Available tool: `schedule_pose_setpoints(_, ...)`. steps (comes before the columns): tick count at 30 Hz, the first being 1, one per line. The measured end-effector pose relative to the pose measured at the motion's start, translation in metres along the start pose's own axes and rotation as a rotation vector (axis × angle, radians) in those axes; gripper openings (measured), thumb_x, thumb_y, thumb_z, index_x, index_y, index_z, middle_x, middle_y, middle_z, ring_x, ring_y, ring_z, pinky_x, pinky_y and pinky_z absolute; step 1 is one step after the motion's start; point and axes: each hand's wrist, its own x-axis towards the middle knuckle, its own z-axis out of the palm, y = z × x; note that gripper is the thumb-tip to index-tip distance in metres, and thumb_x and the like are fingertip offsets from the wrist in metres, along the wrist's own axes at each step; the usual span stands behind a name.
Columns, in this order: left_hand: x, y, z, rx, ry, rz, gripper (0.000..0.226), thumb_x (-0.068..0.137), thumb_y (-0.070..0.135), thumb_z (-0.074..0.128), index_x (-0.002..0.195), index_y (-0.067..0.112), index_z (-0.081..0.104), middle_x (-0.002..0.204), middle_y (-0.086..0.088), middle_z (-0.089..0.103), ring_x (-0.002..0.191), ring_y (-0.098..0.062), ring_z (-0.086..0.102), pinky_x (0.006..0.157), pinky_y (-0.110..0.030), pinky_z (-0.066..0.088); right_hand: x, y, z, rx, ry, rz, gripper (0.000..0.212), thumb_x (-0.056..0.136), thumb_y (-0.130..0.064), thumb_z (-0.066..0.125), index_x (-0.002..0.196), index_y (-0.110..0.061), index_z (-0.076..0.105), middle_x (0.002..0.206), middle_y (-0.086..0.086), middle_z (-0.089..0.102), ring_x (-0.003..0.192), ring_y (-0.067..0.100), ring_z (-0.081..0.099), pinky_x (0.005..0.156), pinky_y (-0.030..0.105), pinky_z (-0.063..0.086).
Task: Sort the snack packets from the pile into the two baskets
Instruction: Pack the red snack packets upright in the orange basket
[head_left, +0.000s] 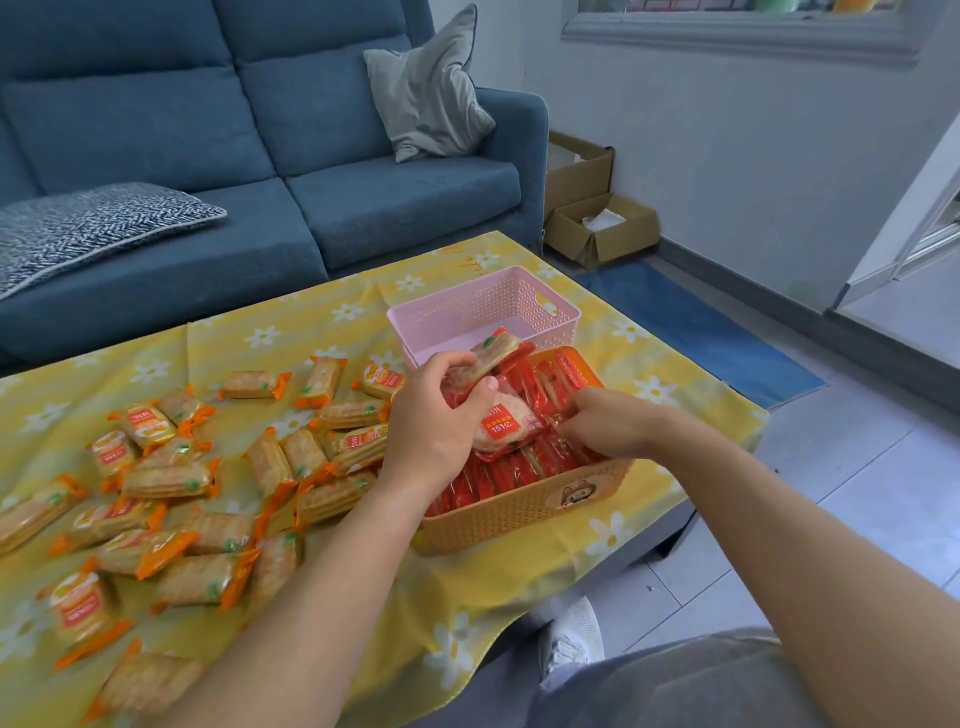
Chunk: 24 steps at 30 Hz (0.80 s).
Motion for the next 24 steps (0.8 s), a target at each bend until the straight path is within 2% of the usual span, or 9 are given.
schedule_pose_setpoints(2,0.0,0.001,0.0,-0.025,0.01,-0.014,0.025,0.092,0.037,0.068,0.116,0.029,0.065,0.109,0.018,0.066,0.102,0.0,0.061,0.08,-0.014,0.047,-0.003,-0.002,0.0,-0.079,-0.075,0.015,0.026,0.096,-0.012,0.043,0.105,0.004,0.062,0.094,0.013,0.063,0.076,0.022,0.053,0.068,0.039,0.048)
schedule_pose_setpoints(4,-0.001,0.005,0.002,-0.04,-0.001,-0.029,0.021,0.092,0.038,0.069,0.111,0.03,0.062,0.105,0.02,0.065,0.097,0.005,0.061,0.074,-0.009,0.047,-0.006,0.0,-0.004,-0.16,-0.114,0.025,0.032,0.092,-0.012,0.045,0.114,0.004,0.062,0.104,0.015,0.069,0.082,0.023,0.061,0.076,0.045,0.057)
schedule_pose_setpoints(6,-0.003,0.009,0.003,-0.056,0.004,-0.035,0.022,0.09,0.037,0.072,0.106,0.028,0.059,0.102,0.02,0.063,0.094,0.008,0.06,0.072,-0.009,0.046,-0.011,0.001,-0.017,-0.146,0.028,-0.003,0.033,0.091,-0.011,0.046,0.112,0.004,0.066,0.106,0.02,0.072,0.089,0.03,0.069,0.083,0.052,0.059)
schedule_pose_setpoints(9,-0.005,0.013,0.007,-0.044,0.015,0.013,0.03,0.083,0.035,0.08,0.1,0.028,0.057,0.1,0.018,0.064,0.094,0.009,0.059,0.073,-0.011,0.046,-0.024,-0.002,-0.038,0.218,0.376,-0.048,0.027,0.1,-0.02,0.045,0.108,-0.008,0.068,0.093,0.011,0.074,0.083,0.026,0.073,0.075,0.044,0.063)
schedule_pose_setpoints(11,-0.008,0.015,0.011,-0.04,0.009,0.077,0.033,0.079,0.036,0.083,0.098,0.031,0.057,0.105,0.018,0.067,0.097,0.004,0.062,0.078,-0.02,0.053,-0.038,-0.016,-0.039,0.608,0.369,-0.076,0.027,0.103,-0.035,0.045,0.11,-0.016,0.063,0.097,0.007,0.073,0.079,0.025,0.075,0.068,0.04,0.062)
schedule_pose_setpoints(13,-0.011,0.019,0.015,-0.048,0.002,0.139,0.033,0.077,0.036,0.084,0.097,0.03,0.058,0.111,0.018,0.067,0.102,-0.001,0.063,0.084,-0.031,0.056,-0.046,-0.024,-0.034,0.743,0.283,-0.097,0.028,0.102,-0.043,0.049,0.119,-0.022,0.058,0.101,0.004,0.07,0.078,0.023,0.076,0.066,0.041,0.063)
schedule_pose_setpoints(16,-0.014,0.026,0.018,-0.081,-0.006,0.162,0.028,0.08,0.035,0.082,0.097,0.027,0.061,0.105,0.019,0.068,0.099,0.002,0.063,0.083,-0.025,0.055,-0.05,-0.019,-0.034,0.698,0.269,-0.177,0.031,0.102,-0.04,0.051,0.133,-0.038,0.048,0.107,0.001,0.067,0.078,0.02,0.076,0.061,0.034,0.063)
schedule_pose_setpoints(19,-0.014,0.033,0.016,-0.111,-0.036,0.155,0.025,0.082,0.035,0.08,0.1,0.027,0.064,0.1,0.02,0.068,0.097,0.005,0.063,0.078,-0.016,0.053,-0.056,-0.009,-0.045,0.546,0.227,-0.276,0.028,0.103,-0.041,0.049,0.129,-0.039,0.058,0.116,-0.003,0.065,0.085,0.017,0.074,0.063,0.028,0.061)
schedule_pose_setpoints(24,-0.009,0.038,0.013,-0.11,-0.298,0.124,0.026,0.082,0.046,0.078,0.102,0.028,0.077,0.123,0.02,0.063,0.11,0.002,0.062,0.094,-0.033,0.054,-0.059,0.005,-0.051,0.414,0.303,-0.239,0.016,0.098,-0.033,0.06,0.113,-0.035,0.065,0.114,-0.001,0.063,0.093,0.019,0.071,0.064,0.036,0.064)
